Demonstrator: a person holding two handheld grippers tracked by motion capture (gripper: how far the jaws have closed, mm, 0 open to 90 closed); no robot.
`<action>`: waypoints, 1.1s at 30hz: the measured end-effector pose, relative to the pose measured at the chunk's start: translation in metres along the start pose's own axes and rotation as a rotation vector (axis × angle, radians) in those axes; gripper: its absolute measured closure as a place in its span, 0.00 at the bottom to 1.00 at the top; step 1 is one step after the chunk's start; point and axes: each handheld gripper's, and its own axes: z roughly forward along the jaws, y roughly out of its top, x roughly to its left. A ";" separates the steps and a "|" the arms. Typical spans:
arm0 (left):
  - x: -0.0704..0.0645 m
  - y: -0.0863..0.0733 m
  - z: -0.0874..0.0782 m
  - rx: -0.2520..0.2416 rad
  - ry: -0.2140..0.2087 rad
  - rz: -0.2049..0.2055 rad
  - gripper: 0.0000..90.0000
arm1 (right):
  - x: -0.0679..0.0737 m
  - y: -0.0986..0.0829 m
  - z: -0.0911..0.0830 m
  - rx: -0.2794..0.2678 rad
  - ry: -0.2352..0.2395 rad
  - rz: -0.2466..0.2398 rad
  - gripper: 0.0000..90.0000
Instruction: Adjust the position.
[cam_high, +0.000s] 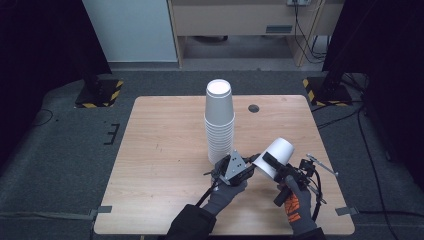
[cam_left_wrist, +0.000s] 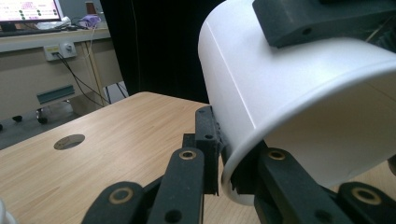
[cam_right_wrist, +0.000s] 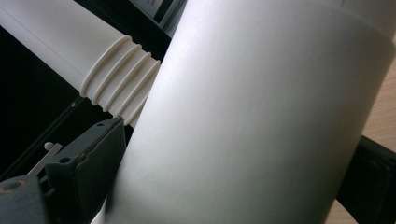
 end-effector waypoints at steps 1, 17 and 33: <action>-0.001 0.000 -0.001 0.005 0.001 -0.001 0.93 | 0.000 0.000 0.000 0.001 -0.001 -0.001 0.07; 0.000 0.006 -0.009 0.012 -0.018 0.014 0.94 | -0.001 0.008 -0.002 -0.013 0.002 -0.010 0.05; 0.004 0.007 -0.026 0.057 -0.044 0.027 0.95 | -0.017 0.022 -0.015 -0.105 -0.070 -0.008 0.08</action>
